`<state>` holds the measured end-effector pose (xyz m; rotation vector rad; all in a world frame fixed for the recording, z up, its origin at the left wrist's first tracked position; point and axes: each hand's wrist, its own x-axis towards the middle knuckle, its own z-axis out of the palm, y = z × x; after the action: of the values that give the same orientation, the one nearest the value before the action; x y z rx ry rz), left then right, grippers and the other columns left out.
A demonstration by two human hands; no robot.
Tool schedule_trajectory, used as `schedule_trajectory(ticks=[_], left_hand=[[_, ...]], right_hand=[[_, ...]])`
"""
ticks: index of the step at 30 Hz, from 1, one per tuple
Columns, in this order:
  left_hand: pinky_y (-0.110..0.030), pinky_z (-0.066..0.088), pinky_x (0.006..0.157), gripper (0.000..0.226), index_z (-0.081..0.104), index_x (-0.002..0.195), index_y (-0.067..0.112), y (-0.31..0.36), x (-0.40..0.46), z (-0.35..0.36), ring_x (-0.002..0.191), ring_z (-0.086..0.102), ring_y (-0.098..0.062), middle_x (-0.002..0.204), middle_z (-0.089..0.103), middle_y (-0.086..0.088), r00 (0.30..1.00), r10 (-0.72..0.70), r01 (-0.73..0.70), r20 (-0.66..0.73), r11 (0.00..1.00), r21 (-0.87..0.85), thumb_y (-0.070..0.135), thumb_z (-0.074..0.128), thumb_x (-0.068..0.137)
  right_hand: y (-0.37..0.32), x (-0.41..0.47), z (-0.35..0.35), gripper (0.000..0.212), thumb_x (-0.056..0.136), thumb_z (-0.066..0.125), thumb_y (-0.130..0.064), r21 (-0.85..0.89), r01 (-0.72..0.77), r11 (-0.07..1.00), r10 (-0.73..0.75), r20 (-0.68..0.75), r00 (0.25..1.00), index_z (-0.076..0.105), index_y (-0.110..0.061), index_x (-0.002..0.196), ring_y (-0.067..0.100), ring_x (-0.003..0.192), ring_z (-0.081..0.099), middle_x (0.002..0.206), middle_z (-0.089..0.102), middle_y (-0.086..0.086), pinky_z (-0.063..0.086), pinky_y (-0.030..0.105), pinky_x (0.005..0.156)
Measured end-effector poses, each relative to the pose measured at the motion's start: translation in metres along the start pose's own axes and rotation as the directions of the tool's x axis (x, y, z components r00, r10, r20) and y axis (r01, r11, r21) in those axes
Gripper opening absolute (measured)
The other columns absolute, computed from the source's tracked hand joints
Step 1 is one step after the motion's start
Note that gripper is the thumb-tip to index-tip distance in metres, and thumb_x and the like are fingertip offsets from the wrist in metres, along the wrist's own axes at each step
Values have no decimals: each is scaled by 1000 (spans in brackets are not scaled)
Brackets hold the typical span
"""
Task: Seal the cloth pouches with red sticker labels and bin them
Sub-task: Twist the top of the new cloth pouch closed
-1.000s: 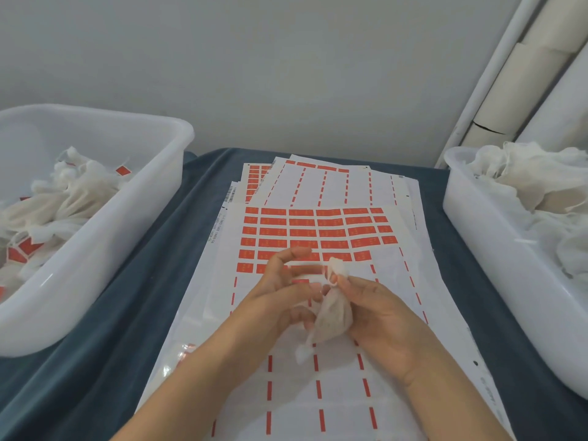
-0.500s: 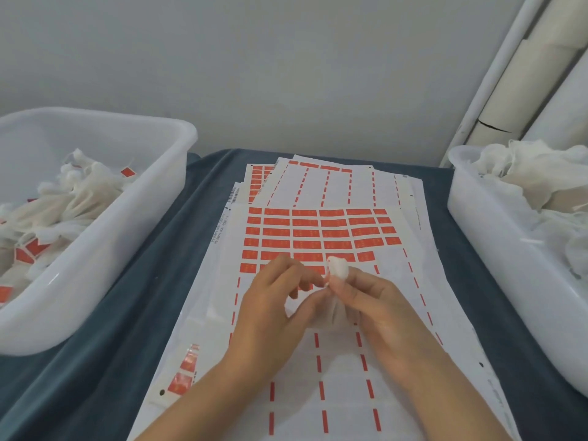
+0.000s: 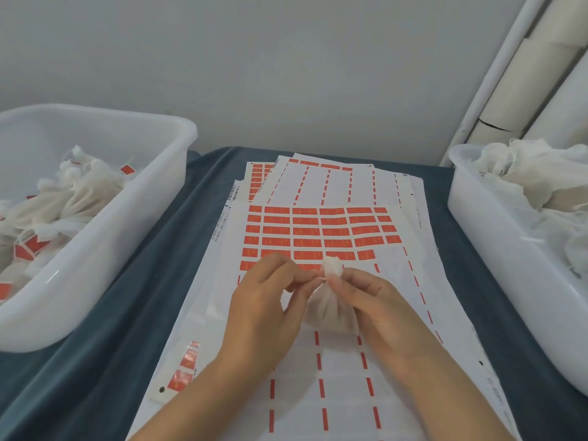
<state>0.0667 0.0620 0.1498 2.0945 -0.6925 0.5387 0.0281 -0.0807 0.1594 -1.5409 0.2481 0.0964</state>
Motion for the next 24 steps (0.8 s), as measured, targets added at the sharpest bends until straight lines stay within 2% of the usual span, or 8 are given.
schedule_trajectory(ticks=[4,9,12,14,16,17,19,24], left_hand=[[-22,51,65,13,69,80,11,-2,-3,1,68,59,-14,78,66,-2,998,60,-62,17,983,174,21,61,76],[-12,46,67,9,63,84,17,-1,-1,2,69,51,-5,86,58,11,998,30,-37,63,993,115,24,56,83],[-5,44,60,17,53,73,31,5,3,2,69,53,-2,75,52,21,949,-260,284,176,950,-129,26,57,88],[-11,46,50,24,59,65,24,2,13,-1,53,53,-7,64,54,7,709,-584,700,396,513,-497,17,58,87],[-19,42,42,15,63,62,10,-4,19,-8,45,44,-10,60,50,-5,474,-522,758,709,-166,-630,8,60,77],[-20,40,42,10,64,63,6,-5,20,-11,46,41,-11,62,49,-6,445,-440,716,780,-348,-605,8,60,72],[-20,38,43,7,66,65,3,-8,19,-15,49,40,-11,65,49,-6,487,-350,668,800,-441,-599,8,63,68],[-22,44,45,16,65,81,3,-19,22,-20,51,44,-12,69,53,-7,603,-395,551,693,-421,-720,6,68,65]], right_hand=[[1,1,2,38,68,60,-51,-68,13,998,-16,-46,999,69,-27,96,8,99,64,99,70,-16,47,33,97],[1,2,3,35,69,58,-51,-86,49,995,-54,-48,997,68,-30,95,-1,91,63,94,69,-19,50,22,85],[2,1,1,31,70,57,-51,-62,55,997,-55,-9,998,66,-36,96,-1,91,63,95,68,-19,49,22,81],[2,0,2,30,68,58,-50,-18,48,999,-48,20,999,63,-45,97,0,93,62,98,66,-23,51,22,81],[2,-1,2,30,66,58,-50,-17,60,998,-59,41,997,59,-52,96,-6,88,61,94,64,-28,50,16,73],[2,-1,2,31,66,58,-50,-24,65,998,-64,52,997,58,-54,97,-7,85,60,92,64,-28,49,15,71],[1,-1,2,31,69,59,-48,-29,71,997,-69,66,995,56,-56,98,-6,82,60,89,65,-24,46,17,73],[-1,-1,4,37,73,56,-49,-46,87,995,-81,116,990,48,-58,107,-7,82,59,93,69,-15,43,19,74]])
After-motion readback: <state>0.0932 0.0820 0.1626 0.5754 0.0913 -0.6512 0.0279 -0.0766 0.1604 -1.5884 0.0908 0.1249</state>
